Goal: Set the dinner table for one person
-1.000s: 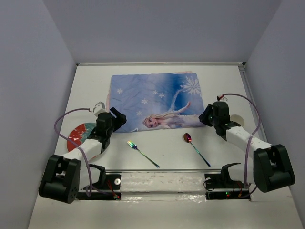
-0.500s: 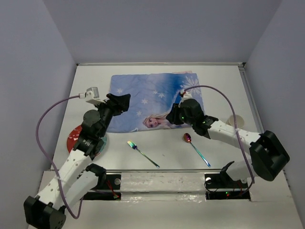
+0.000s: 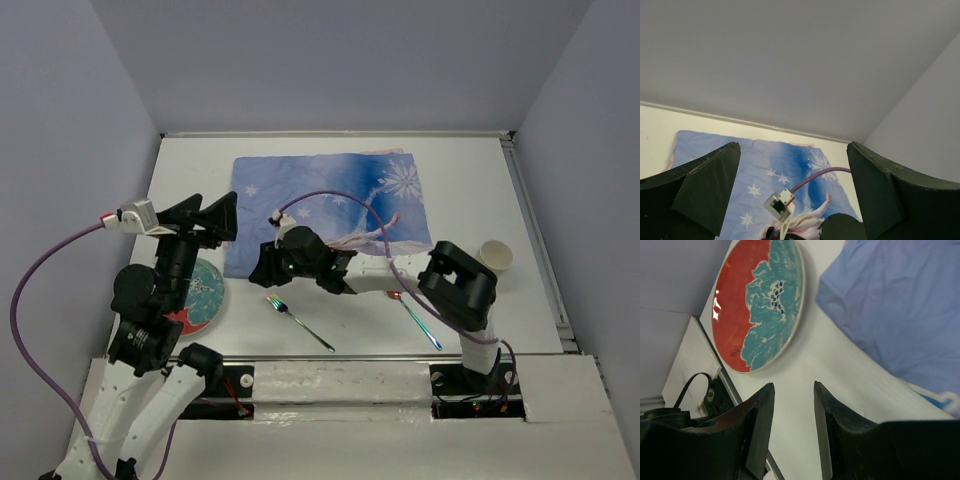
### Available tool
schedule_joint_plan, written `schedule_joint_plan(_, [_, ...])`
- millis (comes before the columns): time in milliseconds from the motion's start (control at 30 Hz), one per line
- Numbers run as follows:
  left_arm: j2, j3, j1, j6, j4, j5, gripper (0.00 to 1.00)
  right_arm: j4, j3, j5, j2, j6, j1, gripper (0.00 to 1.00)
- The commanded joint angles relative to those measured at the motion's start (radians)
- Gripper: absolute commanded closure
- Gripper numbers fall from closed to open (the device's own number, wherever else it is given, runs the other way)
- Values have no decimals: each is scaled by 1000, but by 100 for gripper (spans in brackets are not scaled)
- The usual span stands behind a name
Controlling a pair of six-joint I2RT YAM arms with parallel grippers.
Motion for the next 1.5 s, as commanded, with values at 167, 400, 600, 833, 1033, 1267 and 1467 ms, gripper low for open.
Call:
schedule_joint_plan(167, [-43,-38,-4,107,-17,-25,1,91,222,-37,230,159,85,50])
schedule_joint_plan(400, [-54,-67,-2,114,3,3,1,106,297,-88,344,245,85,49])
schedule_joint_plan(600, [-59,-72,-2,116,4,21,1,131,347,-103,431,296,85,49])
schedule_joint_plan(833, [-65,-75,3,111,7,37,1,144,435,-174,531,369,85,50])
schedule_joint_plan(1033, [-65,-78,4,111,7,38,1,158,475,-194,577,397,85,57])
schedule_joint_plan(1267, [-69,-81,3,110,9,30,1,164,449,-171,559,383,85,97])
schedule_joint_plan(1467, [-66,-79,4,114,10,29,1,255,345,-142,485,359,85,100])
